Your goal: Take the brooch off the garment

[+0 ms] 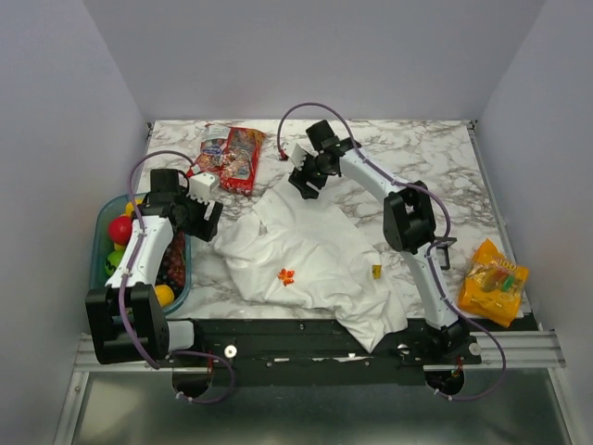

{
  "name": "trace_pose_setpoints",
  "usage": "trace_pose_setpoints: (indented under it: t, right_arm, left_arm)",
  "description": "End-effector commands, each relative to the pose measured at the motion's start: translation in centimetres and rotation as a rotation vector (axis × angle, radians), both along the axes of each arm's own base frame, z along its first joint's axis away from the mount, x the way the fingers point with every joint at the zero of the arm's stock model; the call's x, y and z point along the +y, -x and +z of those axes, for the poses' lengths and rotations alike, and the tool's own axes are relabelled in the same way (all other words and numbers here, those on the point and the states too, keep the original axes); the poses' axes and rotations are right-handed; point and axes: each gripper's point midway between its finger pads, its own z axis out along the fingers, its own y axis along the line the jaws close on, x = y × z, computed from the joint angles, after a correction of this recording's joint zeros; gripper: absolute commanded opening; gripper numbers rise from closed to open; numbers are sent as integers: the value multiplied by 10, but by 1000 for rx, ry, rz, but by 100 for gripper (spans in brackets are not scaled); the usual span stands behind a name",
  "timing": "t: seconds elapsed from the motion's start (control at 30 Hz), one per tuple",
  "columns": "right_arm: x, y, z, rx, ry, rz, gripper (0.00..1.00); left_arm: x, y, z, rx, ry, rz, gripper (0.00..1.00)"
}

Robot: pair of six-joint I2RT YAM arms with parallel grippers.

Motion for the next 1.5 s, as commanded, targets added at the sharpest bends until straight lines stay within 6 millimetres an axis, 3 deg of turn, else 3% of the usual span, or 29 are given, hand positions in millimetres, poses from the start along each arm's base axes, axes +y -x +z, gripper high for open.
trace_pose_setpoints:
  t: [0.0, 0.1, 0.2, 0.3, 0.37, 0.4, 0.43, 0.47, 0.53, 0.63, 0.67, 0.77, 0.8, 0.83, 0.9, 1.03, 1.1, 1.13, 1.17, 1.23, 1.27, 1.37, 1.47]
  right_arm:
    - [7, 11, -19, 13, 92, 39, 75]
    - [7, 8, -31, 5, 146, 21, 68]
    - [9, 6, -31, 6, 148, 15, 61]
    - [6, 9, -33, 25, 165, 24, 59]
    - [6, 18, -36, 61, 185, 48, 50]
    - [7, 24, -37, 77, 186, 71, 44]
    - [6, 31, -38, 95, 192, 98, 13]
    - [5, 31, -38, 88, 201, 86, 0]
    - [4, 20, -33, 39, 187, 39, 0]
    - [-11, -6, -1, -48, 159, -61, 0]
    - [-18, -15, 26, -91, 124, -97, 0]
    - [-56, -53, 77, -214, 32, -257, 0]
    - [-82, -59, 99, -249, 14, -310, 1]
    - [-93, -67, 116, -300, -10, -340, 0]
    - [-132, -73, 140, -351, -8, -411, 0]
    - [-183, -80, 153, -372, 6, -529, 0]
    - [-189, -76, 150, -343, -6, -529, 0]
    - [-184, -66, 139, -283, 10, -479, 1]
    - [-163, -53, 133, -205, -53, -386, 8]
    - [-142, -26, 113, -51, -71, -317, 35]
    - [-133, -21, 98, 0, -66, -308, 64]
    - [-105, 12, 67, 121, -43, -242, 99]
    - [-80, 38, 58, 207, -100, -149, 97]
  left_arm:
    - [-2, -12, 18, -9, 48, 60, 90]
    - [-5, -18, 24, -8, 72, 59, 90]
    - [-5, -22, 31, -27, 68, 49, 90]
    - [-5, -23, 37, -50, 60, 29, 90]
    - [-6, -24, 40, -60, 64, 22, 90]
    - [-7, -23, 42, -65, 65, 19, 90]
    - [-8, -24, 43, -72, 72, 16, 90]
    - [-9, -24, 43, -75, 77, 16, 90]
    - [-11, -25, 42, -82, 94, 22, 90]
    - [-13, -28, 39, -90, 108, 26, 89]
    - [-15, -29, 39, -91, 123, 31, 88]
    - [-23, -33, 35, -78, 147, -4, 86]
    - [-26, -36, 36, -81, 145, -20, 84]
    - [-28, -37, 30, -60, 143, -32, 84]
    - [-36, -42, 30, -66, 127, -93, 84]
    - [-47, -42, 12, -4, 73, -237, 82]
    - [-54, -46, 14, 3, 44, -299, 81]
    - [-55, -44, 7, 38, 34, -316, 80]
    - [-55, -46, 6, 46, 35, -316, 80]
    - [-56, -49, 7, 68, 47, -308, 80]
    - [-58, -49, 8, 77, 62, -297, 80]
    - [-64, -47, 13, 96, 103, -280, 80]
    - [-66, -42, 14, 106, 127, -265, 80]
